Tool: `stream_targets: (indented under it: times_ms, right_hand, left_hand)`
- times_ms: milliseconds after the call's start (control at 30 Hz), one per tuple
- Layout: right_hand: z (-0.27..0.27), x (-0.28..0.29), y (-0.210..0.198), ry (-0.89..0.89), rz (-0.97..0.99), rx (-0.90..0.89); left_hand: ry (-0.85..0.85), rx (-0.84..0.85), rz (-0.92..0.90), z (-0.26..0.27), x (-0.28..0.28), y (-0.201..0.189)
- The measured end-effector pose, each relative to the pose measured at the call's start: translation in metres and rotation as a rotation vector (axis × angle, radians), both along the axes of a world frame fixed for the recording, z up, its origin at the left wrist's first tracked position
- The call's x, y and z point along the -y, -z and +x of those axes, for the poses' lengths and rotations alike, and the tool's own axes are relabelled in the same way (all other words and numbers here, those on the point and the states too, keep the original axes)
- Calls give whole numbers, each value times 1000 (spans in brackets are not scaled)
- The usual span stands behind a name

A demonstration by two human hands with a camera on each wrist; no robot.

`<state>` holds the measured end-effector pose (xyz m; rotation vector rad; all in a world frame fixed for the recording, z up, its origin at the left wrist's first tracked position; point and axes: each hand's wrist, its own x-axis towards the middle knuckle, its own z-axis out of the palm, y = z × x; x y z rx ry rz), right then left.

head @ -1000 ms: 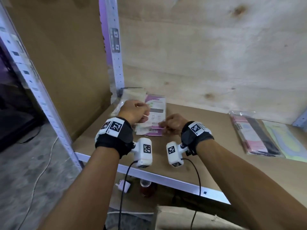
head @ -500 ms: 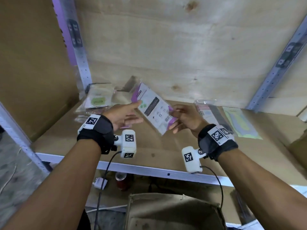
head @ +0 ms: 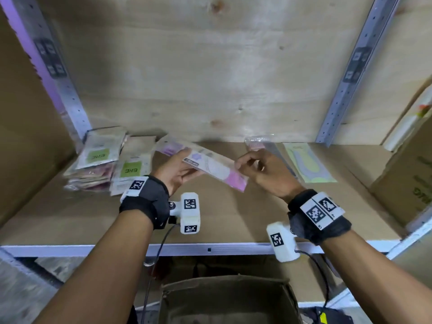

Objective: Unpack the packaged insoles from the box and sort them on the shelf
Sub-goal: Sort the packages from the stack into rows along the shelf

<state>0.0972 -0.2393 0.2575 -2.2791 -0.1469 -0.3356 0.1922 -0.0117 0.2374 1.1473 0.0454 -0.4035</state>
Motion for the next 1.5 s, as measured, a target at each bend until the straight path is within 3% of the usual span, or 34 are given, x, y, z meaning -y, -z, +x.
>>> stream_targets:
  times_ms: [133, 333, 433, 600, 767, 933, 1133, 1267, 1500]
  right_hand:
    - [13, 25, 7, 148, 34, 37]
    - [18, 42, 25, -30, 312, -278]
    - [18, 51, 33, -39, 403, -335]
    - [13, 61, 31, -93, 469, -360]
    - [4, 69, 34, -96, 473, -360]
    - [-2, 75, 35, -119, 463, -372]
    - [-4, 77, 37, -139, 416, -367]
    - [-1, 77, 40, -145, 389, -376]
    - [1, 73, 40, -177, 378, -378]
  left_hand:
    - [84, 31, 59, 2, 16, 3]
    - [181, 88, 105, 4, 33, 7]
    - [31, 192, 192, 7, 39, 8]
    - [-236, 223, 158, 18, 30, 9]
    - [-170, 389, 472, 30, 21, 17]
    - [-198, 523, 520, 32, 14, 22]
    - [-71, 545, 731, 26, 4, 22]
    - [-180, 601, 958, 21, 5, 19]
    - [-171, 656, 930, 23, -8, 20]
